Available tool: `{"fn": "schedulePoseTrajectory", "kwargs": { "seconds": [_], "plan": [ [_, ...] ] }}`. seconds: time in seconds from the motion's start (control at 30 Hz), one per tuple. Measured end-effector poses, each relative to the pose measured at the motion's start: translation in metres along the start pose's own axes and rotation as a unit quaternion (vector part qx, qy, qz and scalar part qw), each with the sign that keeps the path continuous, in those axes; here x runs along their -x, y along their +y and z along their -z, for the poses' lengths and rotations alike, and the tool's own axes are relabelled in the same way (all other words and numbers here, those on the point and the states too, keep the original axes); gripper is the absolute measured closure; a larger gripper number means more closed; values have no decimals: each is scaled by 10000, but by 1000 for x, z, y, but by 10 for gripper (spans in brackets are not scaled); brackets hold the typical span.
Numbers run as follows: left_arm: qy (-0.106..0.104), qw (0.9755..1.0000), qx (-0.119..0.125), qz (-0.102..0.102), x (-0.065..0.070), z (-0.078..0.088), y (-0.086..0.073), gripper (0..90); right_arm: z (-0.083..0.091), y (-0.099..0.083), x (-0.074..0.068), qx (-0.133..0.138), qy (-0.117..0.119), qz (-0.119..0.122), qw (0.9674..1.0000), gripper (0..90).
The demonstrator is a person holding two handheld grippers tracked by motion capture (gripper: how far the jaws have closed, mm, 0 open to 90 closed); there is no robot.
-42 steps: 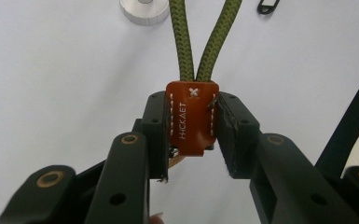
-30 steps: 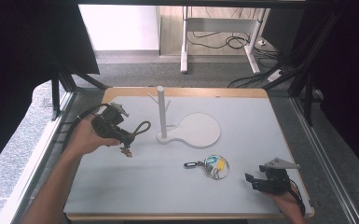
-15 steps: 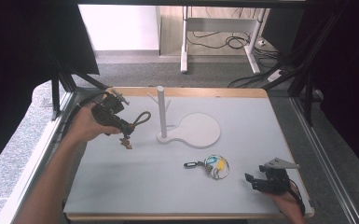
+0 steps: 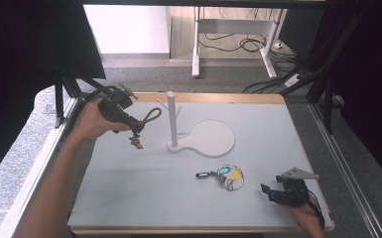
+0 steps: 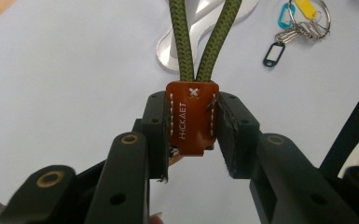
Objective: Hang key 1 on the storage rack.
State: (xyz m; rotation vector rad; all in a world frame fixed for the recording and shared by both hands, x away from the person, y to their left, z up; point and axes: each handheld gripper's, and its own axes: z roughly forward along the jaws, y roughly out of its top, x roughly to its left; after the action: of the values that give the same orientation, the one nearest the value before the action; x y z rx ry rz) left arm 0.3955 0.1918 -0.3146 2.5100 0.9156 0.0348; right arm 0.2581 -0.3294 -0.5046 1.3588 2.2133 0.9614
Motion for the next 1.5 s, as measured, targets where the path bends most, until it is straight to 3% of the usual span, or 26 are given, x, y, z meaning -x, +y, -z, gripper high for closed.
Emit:
{"fn": "schedulePoseTrajectory", "kwargs": {
  "seconds": [0.43,0.8,1.5],
  "plan": [
    [-26,9997,184,187,-13,2,9,668,-2,0,-1,-34,0,22,10000,291],
    [-33,9996,143,258,-27,1,19,668,-2,0,-1,-41,1,32,10000,291],
    [-27,9998,-46,177,-26,-17,30,667,-3,0,-1,-99,-34,55,9999,291]
  ]
}}
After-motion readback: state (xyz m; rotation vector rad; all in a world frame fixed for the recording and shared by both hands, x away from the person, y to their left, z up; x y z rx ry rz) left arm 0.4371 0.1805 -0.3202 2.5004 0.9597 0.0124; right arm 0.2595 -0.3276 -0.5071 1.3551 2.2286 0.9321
